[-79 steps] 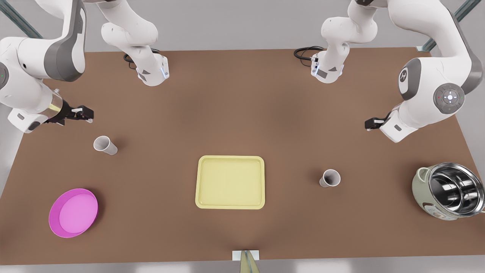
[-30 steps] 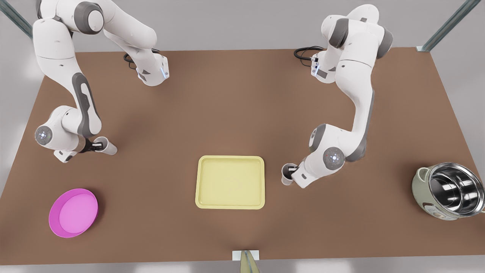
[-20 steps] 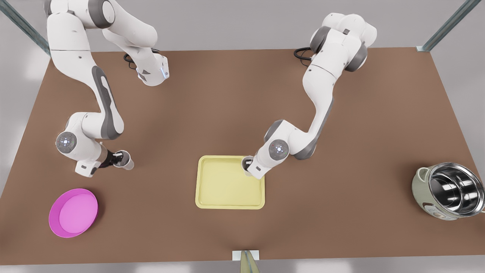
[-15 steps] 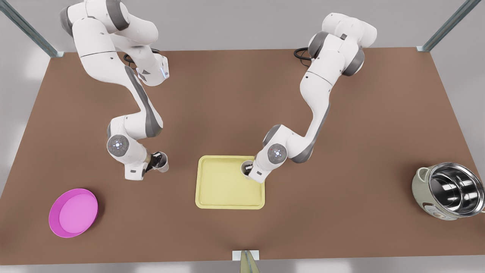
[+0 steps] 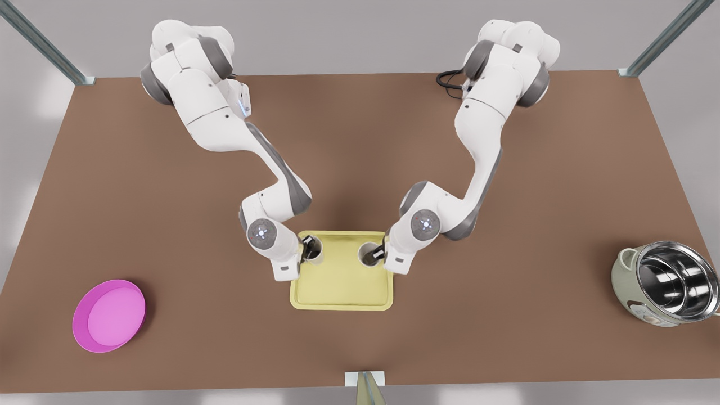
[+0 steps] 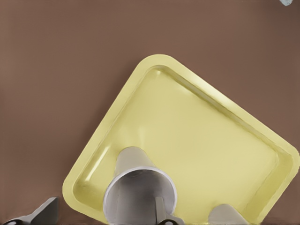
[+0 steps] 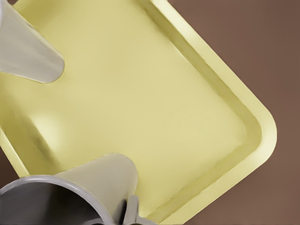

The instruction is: Use both arms to respectively pick up the white IKEA cups from the middle-left and middle-right positions, then place the white IKEA cups onto the middle-middle tray, ensuring that the cups remain upright and do not tip over

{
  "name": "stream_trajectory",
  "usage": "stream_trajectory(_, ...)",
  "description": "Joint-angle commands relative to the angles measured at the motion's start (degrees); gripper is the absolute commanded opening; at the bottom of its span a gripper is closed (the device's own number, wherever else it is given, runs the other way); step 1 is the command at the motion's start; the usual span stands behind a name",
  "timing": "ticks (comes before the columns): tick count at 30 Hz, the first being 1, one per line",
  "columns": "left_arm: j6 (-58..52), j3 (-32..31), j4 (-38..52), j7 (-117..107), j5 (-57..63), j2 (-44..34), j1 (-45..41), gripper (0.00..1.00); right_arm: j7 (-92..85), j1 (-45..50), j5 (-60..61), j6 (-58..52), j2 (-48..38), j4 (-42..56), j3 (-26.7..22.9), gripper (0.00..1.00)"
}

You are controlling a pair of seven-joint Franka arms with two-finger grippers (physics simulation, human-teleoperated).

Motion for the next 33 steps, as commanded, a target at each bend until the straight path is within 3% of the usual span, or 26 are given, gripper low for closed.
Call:
stream_trajectory(1,-17.6,0.1,0.2,-8.8,0.5,-3.9,0.8,1.00,3.4,0.4,0.3,0.1,1.4,1.2,0.0,0.21)
stream_trajectory(4,-44.6,0.2,0.6,17.1,9.3,-13.7,7.0,1.00,3.4,0.3,0.1,0.0,1.7,1.1,0.0,0.21)
stream_trajectory(5,-52.7,0.3,3.1,27.8,13.6,-15.7,10.0,1.00,3.2,0.3,0.1,0.0,1.7,0.9,-0.1,0.39)
stream_trajectory(7,-57.7,0.5,7.3,34.4,14.8,-16.5,14.4,1.00,2.7,0.1,0.0,0.1,1.7,0.8,-0.1,1.00)
stream_trajectory(8,-57.4,0.7,7.3,38.9,16.0,-17.4,15.5,1.00,2.7,0.1,0.0,0.1,1.7,0.8,-0.1,1.00)
stream_trajectory(9,-52.8,1.7,2.2,44.6,16.3,-22.7,16.0,1.00,2.5,0.1,0.0,0.1,1.7,0.8,-0.1,1.00)
stream_trajectory(10,-43.9,1.7,-9.2,49.0,15.7,-30.4,18.2,1.00,2.4,0.1,0.0,0.0,1.7,0.8,-0.1,1.00)
stream_trajectory(11,-41.0,1.6,-12.7,48.9,15.7,-32.0,18.4,1.00,2.4,0.1,0.0,0.0,1.7,0.8,-0.1,1.00)
stream_trajectory(16,-44.0,1.7,-10.8,49.3,12.3,-31.5,20.5,1.00,2.6,0.5,0.1,-5.0,-1.3,-0.1,0.0,1.00)
stream_trajectory(20,-47.5,1.5,-9.7,48.8,12.7,-31.6,20.5,1.00,3.0,0.0,1.7,-22.0,-9.2,-0.1,0.1,1.00)
stream_trajectory(22,-47.6,1.5,-9.3,49.2,12.6,-31.6,20.5,1.00,6.1,-5.3,4.1,-32.5,-10.7,0.0,-0.3,1.00)
stream_trajectory(24,-47.5,1.5,-9.0,49.2,12.7,-31.6,20.5,1.00,23.0,-7.8,-2.3,-40.7,-10.9,0.1,-4.6,1.00)
stream_trajectory(25,-47.6,1.4,-8.5,49.2,12.7,-31.6,20.4,1.00,23.7,-7.7,-14.1,-42.1,-11.5,1.2,-5.3,1.00)
stream_trajectory(26,-47.9,1.3,-8.1,49.2,12.7,-31.8,20.5,1.00,23.7,-7.6,-14.8,-42.9,-11.6,4.3,-9.6,1.00)
stream_trajectory(27,-48.4,1.4,-7.7,49.2,12.8,-31.9,20.6,1.00,23.3,-7.4,-14.9,-43.8,-13.8,7.6,-13.5,1.00)
stream_trajectory(30,-49.8,1.5,-5.7,49.0,13.6,-31.9,20.6,1.00,23.8,-10.2,-15.8,-43.8,-29.5,3.8,-13.1,1.00)
stream_trajectory(33,-55.7,0.9,-3.6,48.7,13.5,-32.0,20.2,1.00,25.2,-11.0,-14.4,-44.4,-38.7,-2.4,-12.9,1.00)
